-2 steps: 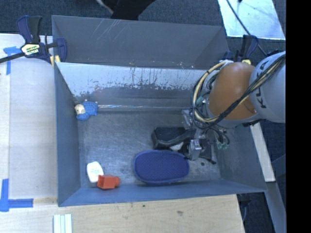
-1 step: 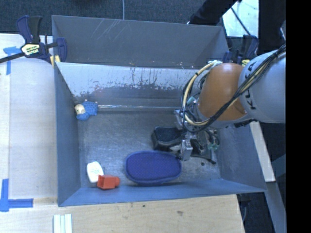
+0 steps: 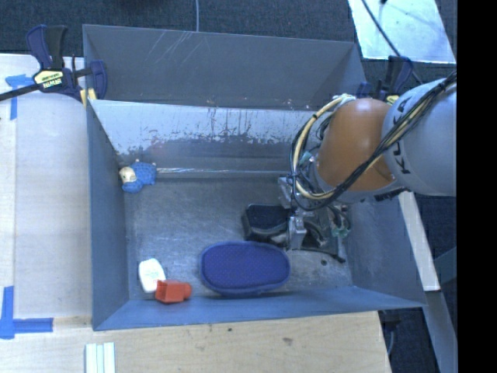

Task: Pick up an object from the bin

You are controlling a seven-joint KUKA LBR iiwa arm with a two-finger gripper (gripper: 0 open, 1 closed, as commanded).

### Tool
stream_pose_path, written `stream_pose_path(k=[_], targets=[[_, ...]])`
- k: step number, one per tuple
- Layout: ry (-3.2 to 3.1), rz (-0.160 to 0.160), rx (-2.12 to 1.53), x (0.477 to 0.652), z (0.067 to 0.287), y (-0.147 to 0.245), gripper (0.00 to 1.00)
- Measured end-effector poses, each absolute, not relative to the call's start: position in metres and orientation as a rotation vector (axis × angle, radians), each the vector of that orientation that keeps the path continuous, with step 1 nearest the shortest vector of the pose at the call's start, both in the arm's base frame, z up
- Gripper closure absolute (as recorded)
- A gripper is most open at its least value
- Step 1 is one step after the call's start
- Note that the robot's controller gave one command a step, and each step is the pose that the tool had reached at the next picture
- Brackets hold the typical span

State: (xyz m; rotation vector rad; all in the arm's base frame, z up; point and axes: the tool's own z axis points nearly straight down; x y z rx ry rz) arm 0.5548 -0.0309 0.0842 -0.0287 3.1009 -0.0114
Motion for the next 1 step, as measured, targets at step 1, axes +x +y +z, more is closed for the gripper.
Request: stream_pose_path(k=[1], targets=[[3.139, -0.003, -0.012, 0.5164, 0.1995, -0.0457, 1.0]])
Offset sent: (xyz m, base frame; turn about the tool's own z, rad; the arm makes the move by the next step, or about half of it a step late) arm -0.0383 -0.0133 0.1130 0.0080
